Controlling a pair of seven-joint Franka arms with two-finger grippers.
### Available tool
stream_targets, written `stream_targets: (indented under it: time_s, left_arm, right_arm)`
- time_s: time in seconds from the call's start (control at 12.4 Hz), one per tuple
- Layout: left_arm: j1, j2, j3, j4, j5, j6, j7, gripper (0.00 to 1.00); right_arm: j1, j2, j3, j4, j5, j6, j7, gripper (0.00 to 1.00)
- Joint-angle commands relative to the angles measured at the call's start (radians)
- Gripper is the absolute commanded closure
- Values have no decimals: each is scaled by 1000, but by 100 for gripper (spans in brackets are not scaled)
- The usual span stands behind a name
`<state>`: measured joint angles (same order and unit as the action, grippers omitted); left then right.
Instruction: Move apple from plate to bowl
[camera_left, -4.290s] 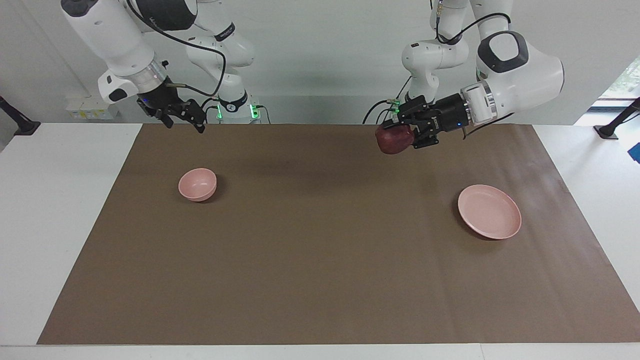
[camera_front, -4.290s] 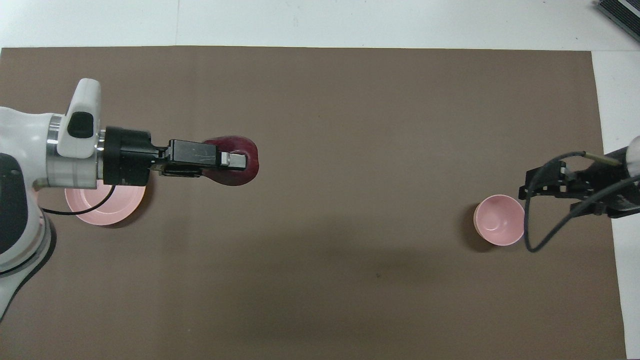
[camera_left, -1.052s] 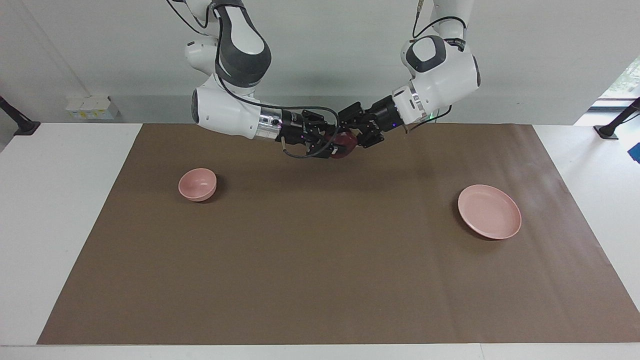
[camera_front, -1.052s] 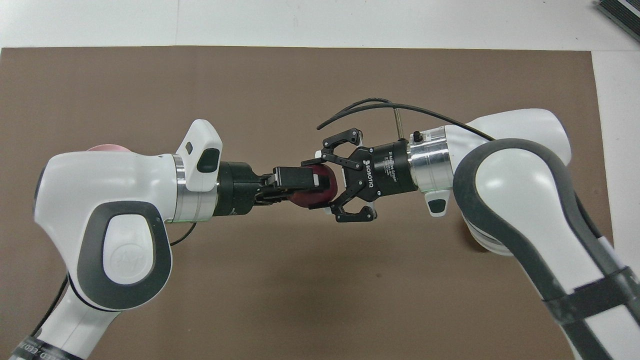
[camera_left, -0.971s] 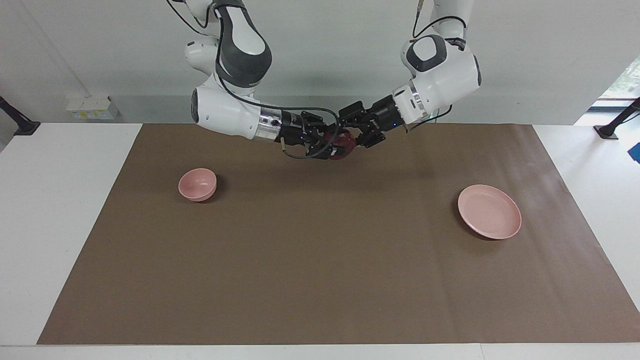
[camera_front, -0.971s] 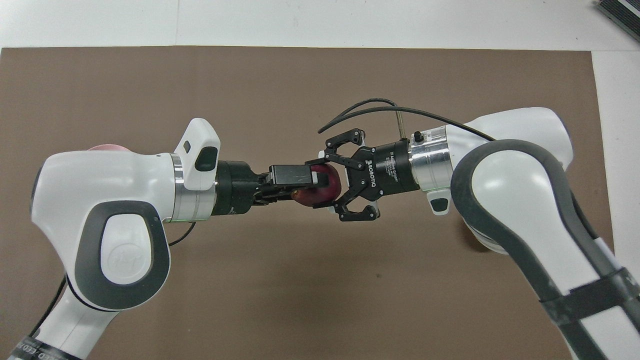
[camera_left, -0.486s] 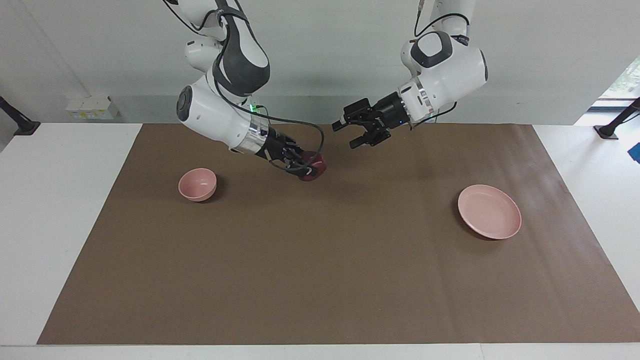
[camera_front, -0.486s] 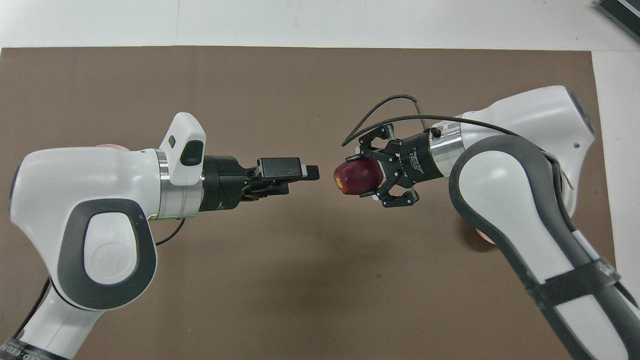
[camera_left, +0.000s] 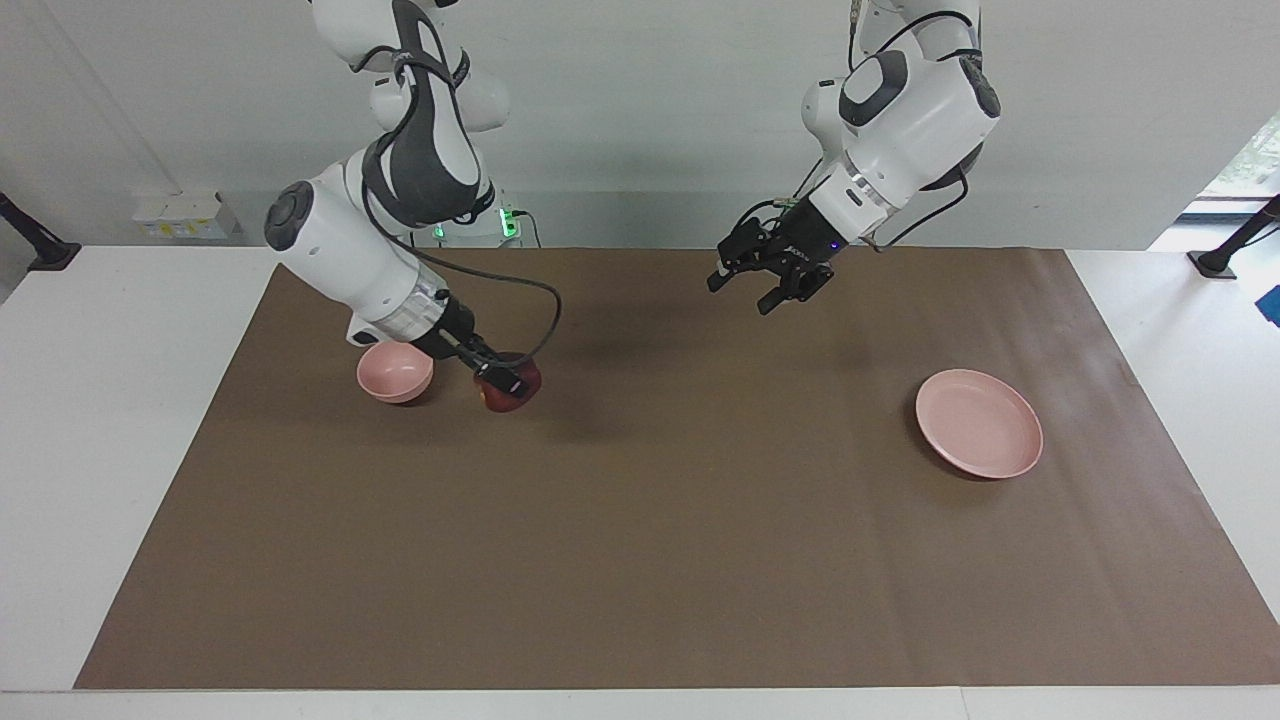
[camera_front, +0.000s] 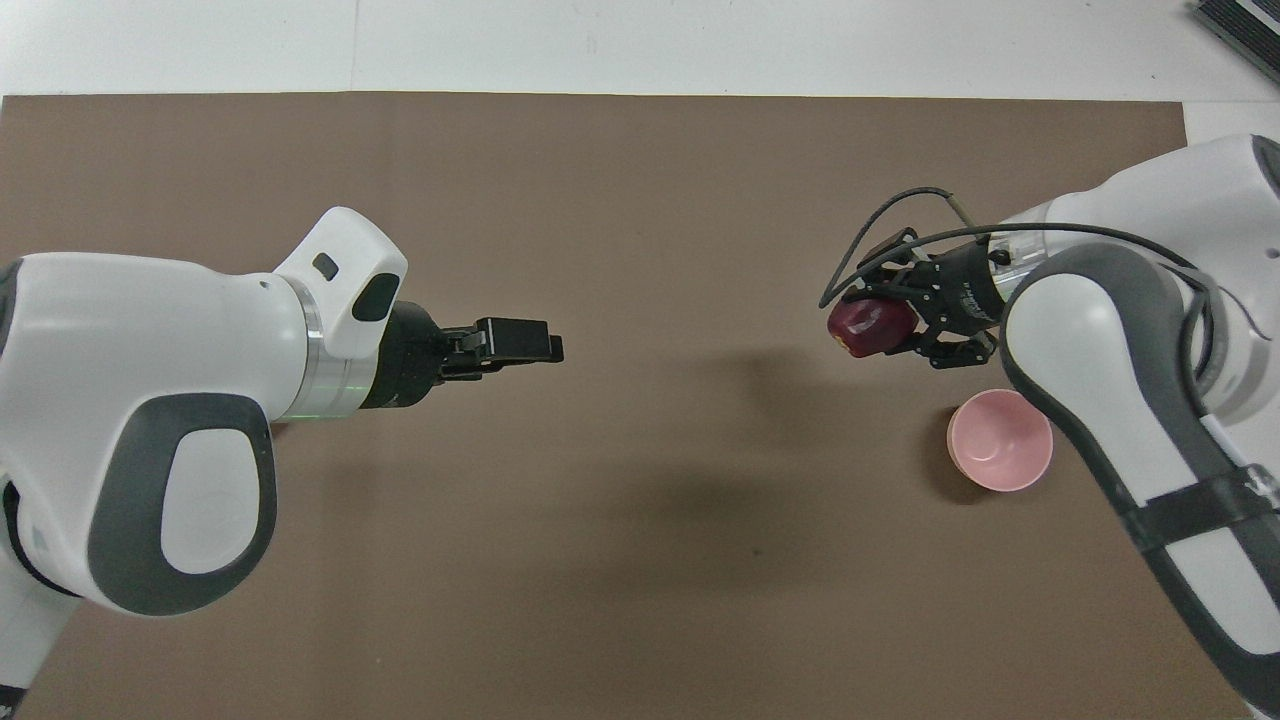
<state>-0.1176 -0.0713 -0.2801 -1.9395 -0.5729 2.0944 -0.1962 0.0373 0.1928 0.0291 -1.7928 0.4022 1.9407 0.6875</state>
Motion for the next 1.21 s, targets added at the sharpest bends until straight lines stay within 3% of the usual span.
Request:
stream_targets:
  time_s: [0.0,0.16,0.4,0.57,0.81,0.89,0.97,1.13]
  left_arm:
    - [80,-5,2,56,210,-144,9,0]
    - [151,-7,4,73,310,-213,105,0]
    - [265,-19,9,73,381,-313,288,0]
    - [286,-48,63,76,386,-367,366,0]
    - [288,-56,90,134,430,-456,368,0]
    - [288,-56,88,164,458,-480,344,0]
    - [289,-58,90,201,461,-511,310,0]
    - [289,-53,95,298,472,-603,264,0]
  right_arm:
    - [-75,-6,11,-31,-144,-20,-133,100]
    - [-121,-39,11,-92,-288,-31,-198,100]
    - [-165,-150,9,-287,-301,-22,-246,100]
    - [-174,-159,9,-368,-309,-8,-256,100]
    - [-194,-145,9,-441,-316,118,-293,100]
    - [-192,-139,9,-432,-316,118,-293,77]
    - [-191,-128,9,-415,-318,116,-290,1]
    - [-191,-113,11,-370,-335,107,-308,0]
